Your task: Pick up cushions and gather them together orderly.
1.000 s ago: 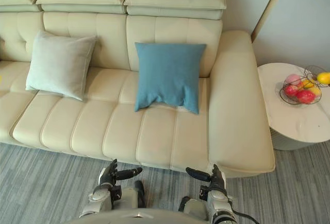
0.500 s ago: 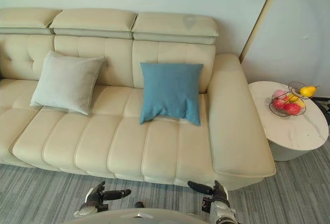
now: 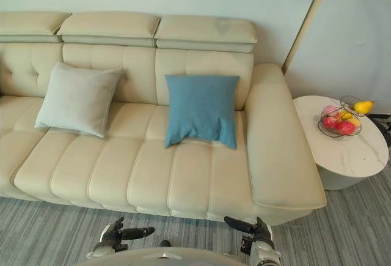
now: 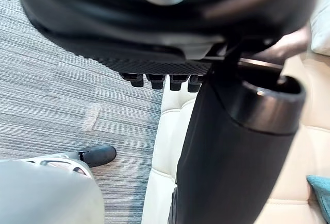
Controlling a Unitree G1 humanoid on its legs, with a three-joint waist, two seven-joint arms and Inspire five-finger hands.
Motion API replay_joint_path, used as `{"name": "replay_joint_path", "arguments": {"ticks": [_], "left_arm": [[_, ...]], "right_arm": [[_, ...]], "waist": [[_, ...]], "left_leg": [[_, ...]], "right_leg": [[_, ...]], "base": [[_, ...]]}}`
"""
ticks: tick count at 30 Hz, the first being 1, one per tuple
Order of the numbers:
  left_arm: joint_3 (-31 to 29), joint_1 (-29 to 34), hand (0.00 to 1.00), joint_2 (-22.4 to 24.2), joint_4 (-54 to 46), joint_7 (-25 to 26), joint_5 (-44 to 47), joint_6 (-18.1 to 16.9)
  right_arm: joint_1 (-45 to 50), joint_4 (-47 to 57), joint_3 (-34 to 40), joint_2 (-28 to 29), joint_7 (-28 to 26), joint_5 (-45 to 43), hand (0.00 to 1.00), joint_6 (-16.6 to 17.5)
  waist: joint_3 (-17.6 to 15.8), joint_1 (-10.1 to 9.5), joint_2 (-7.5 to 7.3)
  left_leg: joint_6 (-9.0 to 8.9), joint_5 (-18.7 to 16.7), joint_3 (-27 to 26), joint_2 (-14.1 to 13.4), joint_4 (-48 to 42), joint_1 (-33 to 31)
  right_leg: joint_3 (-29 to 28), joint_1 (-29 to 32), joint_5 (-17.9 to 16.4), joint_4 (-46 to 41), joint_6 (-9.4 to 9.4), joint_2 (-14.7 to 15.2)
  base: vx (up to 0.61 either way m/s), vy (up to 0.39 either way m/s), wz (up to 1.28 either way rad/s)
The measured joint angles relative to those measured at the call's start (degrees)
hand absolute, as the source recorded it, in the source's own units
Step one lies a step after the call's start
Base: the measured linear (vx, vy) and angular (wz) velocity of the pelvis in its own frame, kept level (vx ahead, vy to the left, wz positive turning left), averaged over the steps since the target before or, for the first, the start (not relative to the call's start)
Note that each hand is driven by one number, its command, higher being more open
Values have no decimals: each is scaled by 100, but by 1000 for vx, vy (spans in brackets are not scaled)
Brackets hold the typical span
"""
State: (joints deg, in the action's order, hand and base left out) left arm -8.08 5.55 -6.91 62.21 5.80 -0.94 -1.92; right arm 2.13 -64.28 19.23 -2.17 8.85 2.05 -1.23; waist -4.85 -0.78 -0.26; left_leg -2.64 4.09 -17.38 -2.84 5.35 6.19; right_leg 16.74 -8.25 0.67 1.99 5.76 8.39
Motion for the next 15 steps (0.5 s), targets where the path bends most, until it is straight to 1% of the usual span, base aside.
{"name": "replay_joint_path", "arguments": {"ticks": [2, 4, 7, 10, 13, 15], "left_arm": [[-4, 75, 100, 19, 1, -2, -120, 22], [-8, 125, 100, 20, 2, -2, -199, 66], [-14, 127, 100, -9, 2, -2, -201, 118], [-21, 87, 100, -28, 1, 1, -200, 120], [-39, 86, 100, 8, 0, 3, -200, 120], [-89, 38, 100, 78, -1, 4, -202, 119]], "right_arm": [[69, 125, 222, 12, 8, -16, 100, -66], [136, 232, 222, 0, 11, 11, 100, -84], [260, 348, 233, -6, 15, 11, 100, -101], [301, 379, 229, 11, 21, 10, 100, -104], [326, 394, 234, -17, 27, 10, 100, -102], [357, 413, 251, -63, 27, 12, 100, -103]], "waist": [[-37, 50, 45], [-39, 77, 45], [-76, 107, 5], [-239, 116, -55], [-267, 142, 4], [-291, 177, 85]], "left_leg": [[-30, -43, -152, -63, 1, 62], [-52, -75, -281, -106, -1, 102], [-116, -127, -531, -221, -44, 147], [-260, -284, -697, -375, -335, 147], [-272, -291, -834, -406, -327, 151], [-276, -289, -1029, -429, -269, 179]], "right_leg": [[-92, 0, 0, 1, 0, -21], [-138, -2, -2, 3, 0, -45], [-250, 5, -26, -11, -28, -95], [-512, 100, -47, -78, -67, -204], [-700, 233, -51, -128, -77, -269], [-891, 387, -49, -218, -79, -338]], "base": [[-4, -26, -26], [-1, -19, -25], [33, -42, -26], [29, -60, -41], [20, -36, -40], [-6, -29, -54]]}}
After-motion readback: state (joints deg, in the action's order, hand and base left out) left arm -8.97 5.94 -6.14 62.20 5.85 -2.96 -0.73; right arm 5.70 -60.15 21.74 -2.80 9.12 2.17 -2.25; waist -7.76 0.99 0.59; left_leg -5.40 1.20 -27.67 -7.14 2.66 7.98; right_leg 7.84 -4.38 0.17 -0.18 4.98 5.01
